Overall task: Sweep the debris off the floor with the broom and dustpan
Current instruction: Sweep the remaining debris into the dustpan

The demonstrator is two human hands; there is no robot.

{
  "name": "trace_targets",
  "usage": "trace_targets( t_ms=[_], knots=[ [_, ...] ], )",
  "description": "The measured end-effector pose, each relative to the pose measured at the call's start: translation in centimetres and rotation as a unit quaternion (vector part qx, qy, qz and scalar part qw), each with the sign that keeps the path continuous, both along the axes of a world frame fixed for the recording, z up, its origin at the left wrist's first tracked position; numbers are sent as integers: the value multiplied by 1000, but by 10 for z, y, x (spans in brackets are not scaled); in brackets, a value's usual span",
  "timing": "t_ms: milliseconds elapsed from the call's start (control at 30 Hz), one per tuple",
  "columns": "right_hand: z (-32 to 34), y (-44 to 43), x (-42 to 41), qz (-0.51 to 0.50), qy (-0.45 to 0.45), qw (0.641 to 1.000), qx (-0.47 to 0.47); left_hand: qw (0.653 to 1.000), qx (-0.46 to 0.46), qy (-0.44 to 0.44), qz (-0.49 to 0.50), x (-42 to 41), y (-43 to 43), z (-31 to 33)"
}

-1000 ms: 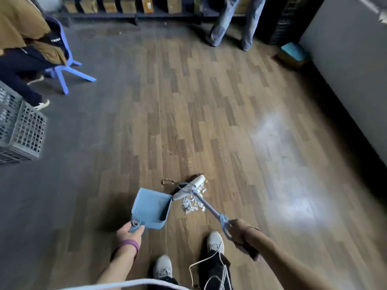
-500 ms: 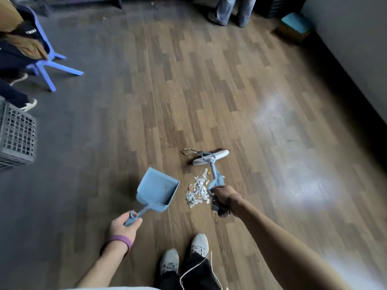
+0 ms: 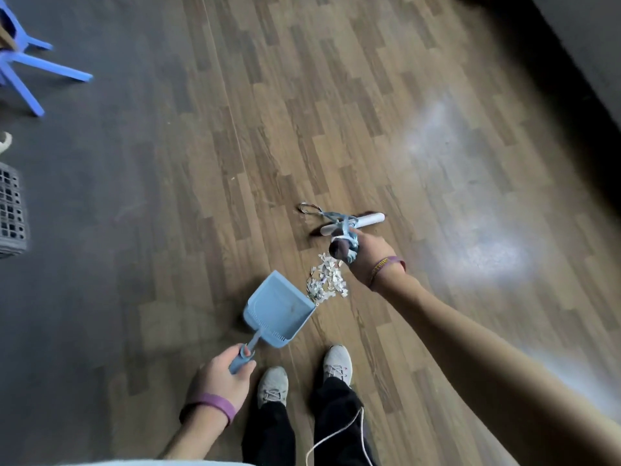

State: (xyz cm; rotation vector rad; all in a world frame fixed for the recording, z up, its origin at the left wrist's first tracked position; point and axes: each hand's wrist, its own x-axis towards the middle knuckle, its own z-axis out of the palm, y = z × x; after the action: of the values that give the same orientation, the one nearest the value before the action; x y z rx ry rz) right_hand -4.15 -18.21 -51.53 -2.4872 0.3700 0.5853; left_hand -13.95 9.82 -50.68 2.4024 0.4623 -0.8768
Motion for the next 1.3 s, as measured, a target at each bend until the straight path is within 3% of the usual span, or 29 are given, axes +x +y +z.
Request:
trace_targets(
  t_ms=[133,300,567,833,1067,1300],
  knots=[
    [-11,4,43,44,-42,996,-65,989,44,-31,-137,18,8,-14],
    [-39,6,73,15,24,996,-79,980,18,-20,-196,36,9,-53],
    [-83,10,70,22,51,995,-84,965,67,-61,-248,63,-10,-66],
    [-73,38,21,113,30,984,-133,959,27,-79,-271,97,-60,-64],
    [-49,64,1,46,39,995,-76,958,25,-91,-271,75,-59,-62],
    [-32,112,-2,13,-55,998,-10,964,18,-104,-245,63,-39,-65]
  ],
)
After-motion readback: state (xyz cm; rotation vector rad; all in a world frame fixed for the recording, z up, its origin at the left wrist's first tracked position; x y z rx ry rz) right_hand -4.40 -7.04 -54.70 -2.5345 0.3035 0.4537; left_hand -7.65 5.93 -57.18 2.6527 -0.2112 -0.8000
